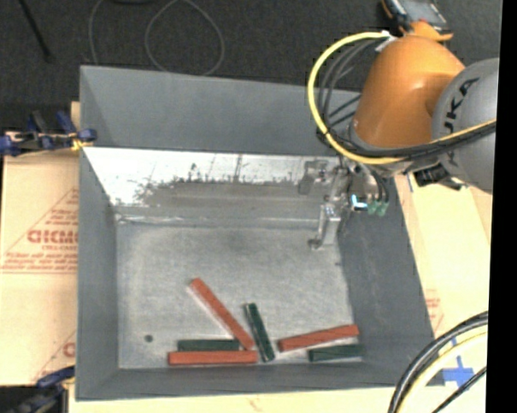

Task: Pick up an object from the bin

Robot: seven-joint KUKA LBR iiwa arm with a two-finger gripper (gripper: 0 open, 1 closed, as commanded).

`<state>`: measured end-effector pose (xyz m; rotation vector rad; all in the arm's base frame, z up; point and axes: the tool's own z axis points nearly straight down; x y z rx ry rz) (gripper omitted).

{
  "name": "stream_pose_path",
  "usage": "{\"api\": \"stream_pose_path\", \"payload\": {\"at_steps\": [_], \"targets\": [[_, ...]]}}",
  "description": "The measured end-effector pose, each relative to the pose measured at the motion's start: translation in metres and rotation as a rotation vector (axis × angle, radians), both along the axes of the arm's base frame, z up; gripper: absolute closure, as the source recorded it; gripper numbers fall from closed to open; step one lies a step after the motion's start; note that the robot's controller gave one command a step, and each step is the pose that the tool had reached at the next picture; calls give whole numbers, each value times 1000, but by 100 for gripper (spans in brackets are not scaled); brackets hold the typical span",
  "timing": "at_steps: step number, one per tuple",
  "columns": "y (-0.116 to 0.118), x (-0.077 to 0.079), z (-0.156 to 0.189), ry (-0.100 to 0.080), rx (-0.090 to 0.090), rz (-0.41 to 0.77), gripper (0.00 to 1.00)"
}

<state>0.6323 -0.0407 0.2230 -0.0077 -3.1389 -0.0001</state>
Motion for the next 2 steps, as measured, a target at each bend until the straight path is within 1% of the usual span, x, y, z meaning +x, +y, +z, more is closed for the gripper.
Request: {"api": "stream_pose_path", "payload": {"at_steps": [1, 2], "targets": [[22, -37, -103, 1, 0, 207, 0], [85, -58, -70, -7, 3, 134, 0]]}}
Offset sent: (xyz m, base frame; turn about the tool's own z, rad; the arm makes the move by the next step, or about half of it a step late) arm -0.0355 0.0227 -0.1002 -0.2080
